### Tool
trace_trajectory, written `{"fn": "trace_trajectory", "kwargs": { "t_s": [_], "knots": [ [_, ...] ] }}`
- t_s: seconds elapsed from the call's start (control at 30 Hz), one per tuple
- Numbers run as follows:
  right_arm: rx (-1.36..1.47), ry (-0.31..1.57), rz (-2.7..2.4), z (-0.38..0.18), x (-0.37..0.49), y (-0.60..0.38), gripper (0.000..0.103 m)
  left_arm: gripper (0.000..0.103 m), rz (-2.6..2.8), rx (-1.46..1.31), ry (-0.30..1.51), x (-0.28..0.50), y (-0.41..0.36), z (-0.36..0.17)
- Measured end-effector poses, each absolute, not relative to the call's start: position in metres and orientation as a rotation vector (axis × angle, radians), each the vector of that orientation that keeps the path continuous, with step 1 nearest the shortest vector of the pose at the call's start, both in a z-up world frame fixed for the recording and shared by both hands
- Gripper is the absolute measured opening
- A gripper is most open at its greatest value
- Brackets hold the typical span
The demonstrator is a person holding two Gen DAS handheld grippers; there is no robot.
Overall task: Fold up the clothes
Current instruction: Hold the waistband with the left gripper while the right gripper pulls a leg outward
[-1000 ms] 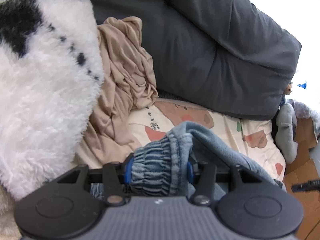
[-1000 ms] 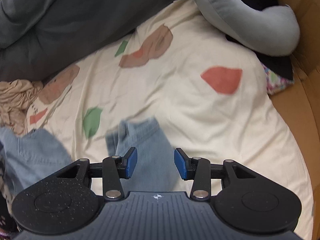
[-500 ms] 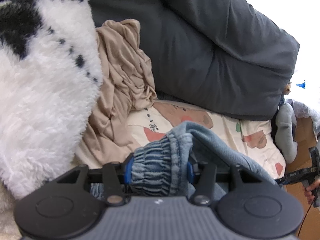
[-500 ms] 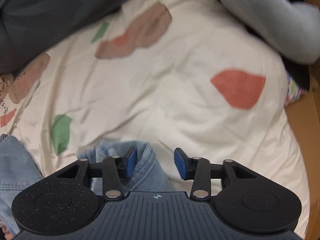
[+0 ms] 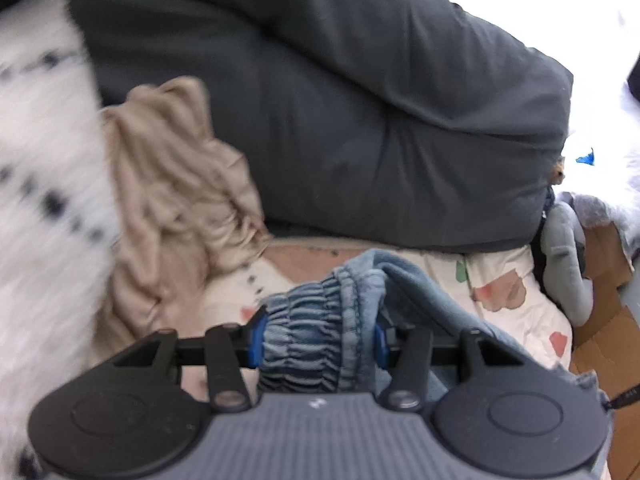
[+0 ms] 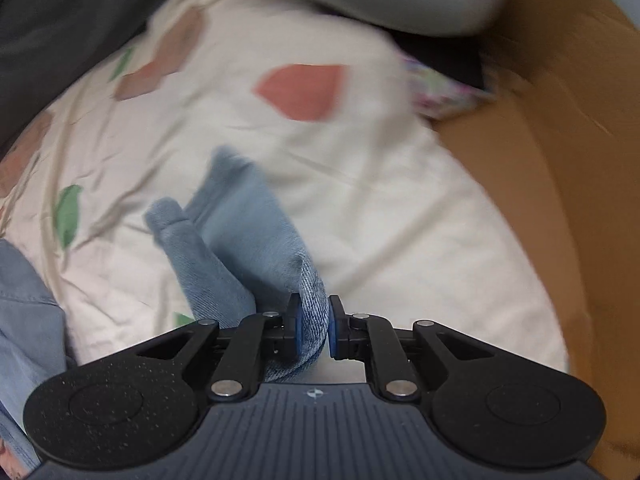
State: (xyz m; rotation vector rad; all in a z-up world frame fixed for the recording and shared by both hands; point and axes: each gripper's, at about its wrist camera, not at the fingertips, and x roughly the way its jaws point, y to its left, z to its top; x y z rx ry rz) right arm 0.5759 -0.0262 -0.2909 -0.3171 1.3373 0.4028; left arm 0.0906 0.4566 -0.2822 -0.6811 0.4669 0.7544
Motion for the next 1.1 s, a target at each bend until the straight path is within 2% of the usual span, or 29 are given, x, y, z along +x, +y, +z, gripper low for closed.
{"fn": "trace_trajectory", "kwargs": {
  "t_s": [0.4,0.6,1.1],
  "knots": [
    [-0.100,1.261,0.038,-0.222,0.517,-0.218,0.011,0.051,0.704,-0.536,0.455,0.160,0.450,-0.270],
    [-0.031,1.247,-0.092,-0.194,0.464,-0.283,0.011,0.051,0.673,-0.510,0.459,0.185,0.448,-0.272],
    [0.156,1.297,-0.248,-0.151,0.341,-0.314,0.011,0.050,0.587,-0.469,0.461,0.233,0.447,-0.277]
  ]
}}
